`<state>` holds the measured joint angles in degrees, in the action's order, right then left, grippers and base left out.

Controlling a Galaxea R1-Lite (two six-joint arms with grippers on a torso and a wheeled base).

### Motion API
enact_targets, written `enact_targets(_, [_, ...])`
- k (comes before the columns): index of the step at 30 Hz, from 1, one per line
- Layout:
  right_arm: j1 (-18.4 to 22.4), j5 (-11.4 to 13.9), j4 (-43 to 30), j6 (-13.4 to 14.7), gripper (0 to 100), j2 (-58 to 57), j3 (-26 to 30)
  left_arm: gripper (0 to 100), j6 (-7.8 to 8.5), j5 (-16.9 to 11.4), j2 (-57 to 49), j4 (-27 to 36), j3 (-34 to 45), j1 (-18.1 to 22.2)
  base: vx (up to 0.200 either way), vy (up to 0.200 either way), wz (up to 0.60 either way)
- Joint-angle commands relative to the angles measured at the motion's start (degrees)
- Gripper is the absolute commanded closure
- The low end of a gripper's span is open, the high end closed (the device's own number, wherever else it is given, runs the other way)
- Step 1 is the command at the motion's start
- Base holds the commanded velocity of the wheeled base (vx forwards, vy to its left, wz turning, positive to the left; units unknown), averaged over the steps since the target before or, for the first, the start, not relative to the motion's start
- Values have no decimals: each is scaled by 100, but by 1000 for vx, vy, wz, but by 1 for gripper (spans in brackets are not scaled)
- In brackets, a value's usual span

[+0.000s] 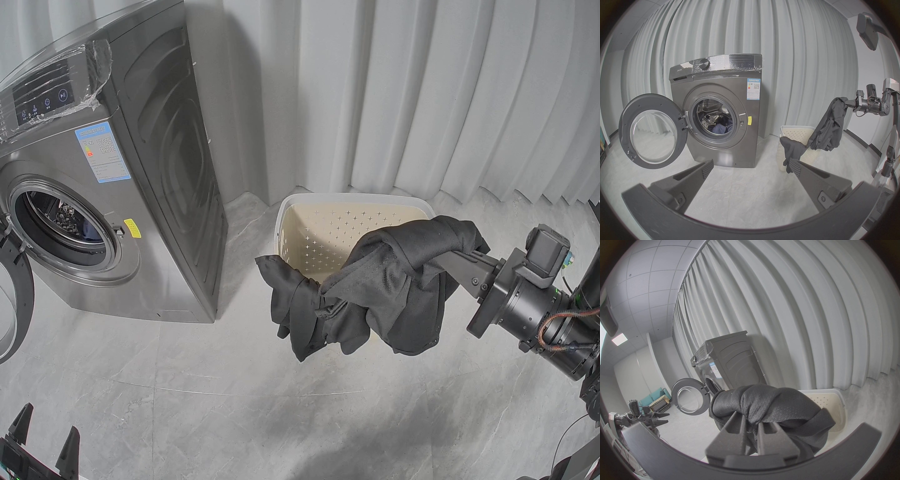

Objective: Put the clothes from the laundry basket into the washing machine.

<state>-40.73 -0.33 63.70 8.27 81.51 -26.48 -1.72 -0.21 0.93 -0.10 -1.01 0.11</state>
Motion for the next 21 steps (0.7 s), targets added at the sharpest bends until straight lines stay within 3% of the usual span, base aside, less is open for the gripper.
enact_targets(1, [4,7,2,0,100,-3,-7,0,-4,-6,-40,1,101,7,0,200,0])
enact_targets(21, [-5,59,2,8,100,23,11,0,-4,-6,-40,1,101,-2,0,200,0])
